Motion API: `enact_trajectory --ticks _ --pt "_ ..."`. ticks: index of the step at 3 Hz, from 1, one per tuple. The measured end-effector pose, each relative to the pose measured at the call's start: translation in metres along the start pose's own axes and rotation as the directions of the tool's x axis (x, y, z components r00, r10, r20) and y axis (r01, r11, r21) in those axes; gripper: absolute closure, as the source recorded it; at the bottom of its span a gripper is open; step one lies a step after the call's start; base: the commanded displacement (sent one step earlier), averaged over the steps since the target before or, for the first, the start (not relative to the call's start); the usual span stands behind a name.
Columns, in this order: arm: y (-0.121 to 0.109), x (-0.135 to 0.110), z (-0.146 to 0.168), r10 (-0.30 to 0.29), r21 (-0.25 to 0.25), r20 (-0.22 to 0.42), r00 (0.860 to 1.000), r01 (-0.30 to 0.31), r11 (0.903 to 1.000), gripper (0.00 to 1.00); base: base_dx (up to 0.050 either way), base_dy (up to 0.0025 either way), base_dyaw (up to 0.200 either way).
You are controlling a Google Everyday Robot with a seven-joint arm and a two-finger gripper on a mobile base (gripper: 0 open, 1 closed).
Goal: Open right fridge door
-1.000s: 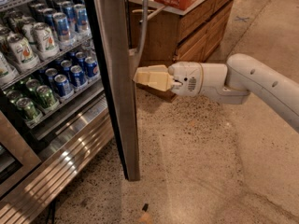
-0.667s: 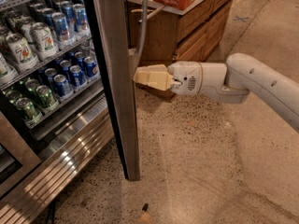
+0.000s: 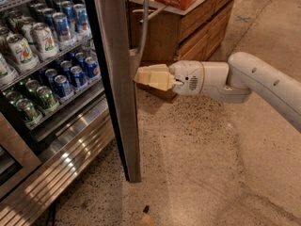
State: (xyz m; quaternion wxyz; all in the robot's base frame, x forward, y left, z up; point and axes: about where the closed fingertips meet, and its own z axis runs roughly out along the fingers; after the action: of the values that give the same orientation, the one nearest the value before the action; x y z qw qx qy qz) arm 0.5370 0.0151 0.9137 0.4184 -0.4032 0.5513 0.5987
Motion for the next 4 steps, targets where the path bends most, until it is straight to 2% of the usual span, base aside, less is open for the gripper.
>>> enact_trajectory --ticks 3,4 --pt "0.0047 -0.0019 -0.0015 -0.020 -0.024 -0.003 1.000 0.020 0.9995 1.00 0.000 0.00000 0.000" --pt "0.0006 -0.0035 -0.0032 -0.020 -0.024 -0.003 1.000 0.020 0.9995 1.00 -0.050 0.00003 0.000"
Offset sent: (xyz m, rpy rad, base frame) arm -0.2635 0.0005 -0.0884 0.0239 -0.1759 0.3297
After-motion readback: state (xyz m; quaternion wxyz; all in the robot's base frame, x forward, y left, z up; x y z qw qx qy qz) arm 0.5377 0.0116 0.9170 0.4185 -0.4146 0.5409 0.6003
